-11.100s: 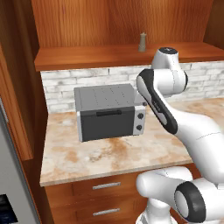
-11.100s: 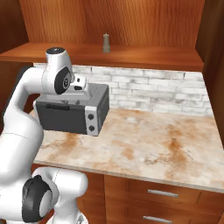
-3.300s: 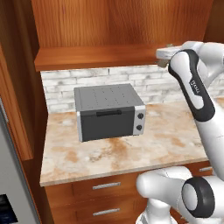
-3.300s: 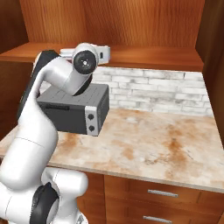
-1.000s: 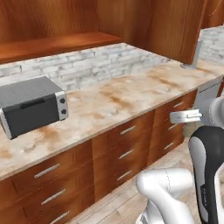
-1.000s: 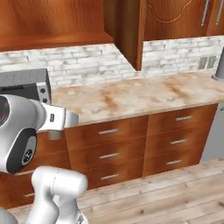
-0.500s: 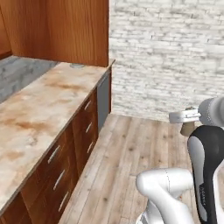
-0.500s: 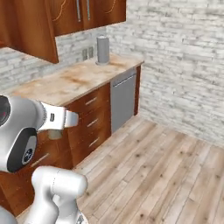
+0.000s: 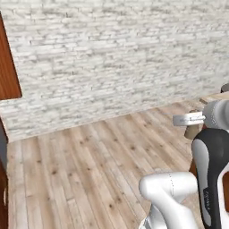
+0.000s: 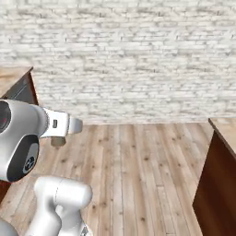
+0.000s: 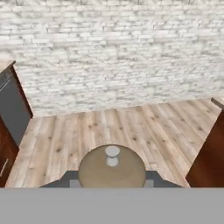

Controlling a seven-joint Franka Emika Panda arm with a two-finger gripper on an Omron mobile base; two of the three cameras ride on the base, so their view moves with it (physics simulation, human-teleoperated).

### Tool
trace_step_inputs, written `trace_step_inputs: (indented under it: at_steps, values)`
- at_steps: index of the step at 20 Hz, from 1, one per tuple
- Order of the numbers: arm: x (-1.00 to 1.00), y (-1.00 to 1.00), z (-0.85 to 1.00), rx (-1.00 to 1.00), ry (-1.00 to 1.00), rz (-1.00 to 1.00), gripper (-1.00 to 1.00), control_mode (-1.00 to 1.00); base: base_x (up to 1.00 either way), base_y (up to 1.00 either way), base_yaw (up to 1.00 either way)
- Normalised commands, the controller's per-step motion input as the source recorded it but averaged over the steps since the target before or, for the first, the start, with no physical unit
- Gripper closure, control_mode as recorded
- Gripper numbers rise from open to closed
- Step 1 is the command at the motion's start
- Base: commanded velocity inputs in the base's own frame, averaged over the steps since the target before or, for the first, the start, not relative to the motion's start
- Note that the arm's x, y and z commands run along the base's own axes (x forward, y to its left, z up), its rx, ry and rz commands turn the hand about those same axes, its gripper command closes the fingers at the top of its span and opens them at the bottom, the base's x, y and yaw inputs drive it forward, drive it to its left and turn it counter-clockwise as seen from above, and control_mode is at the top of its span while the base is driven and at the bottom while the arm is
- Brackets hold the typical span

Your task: Retrieve the shaker from the cabinet and place it next the steak on a plate on the dining table.

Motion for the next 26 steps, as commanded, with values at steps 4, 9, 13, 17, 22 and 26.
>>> trace_step_inputs:
  at_steps: [4,9,13,17,22,26]
  values:
    - [0.0,0.0,0.0,0.0,0.0,0.0,1.0,1.0,0.0,0.0,-1.0]
    - [0.0,0.0,0.0,0.0,0.0,0.0,1.0,1.0,0.0,0.0,-1.0]
    - [0.0,0.0,0.0,0.0,0.0,0.0,1.0,1.0,0.0,0.0,-1.0]
    - [0.0,0.0,0.0,0.0,0.0,0.0,1.0,1.0,0.07,0.9,-0.54]
    - [0.0,0.0,0.0,0.0,0.0,0.0,1.0,1.0,-0.08,1.0,0.0]
    - [0.0,0.0,0.0,0.0,0.0,0.0,1.0,1.0,0.59,1.0,-0.22]
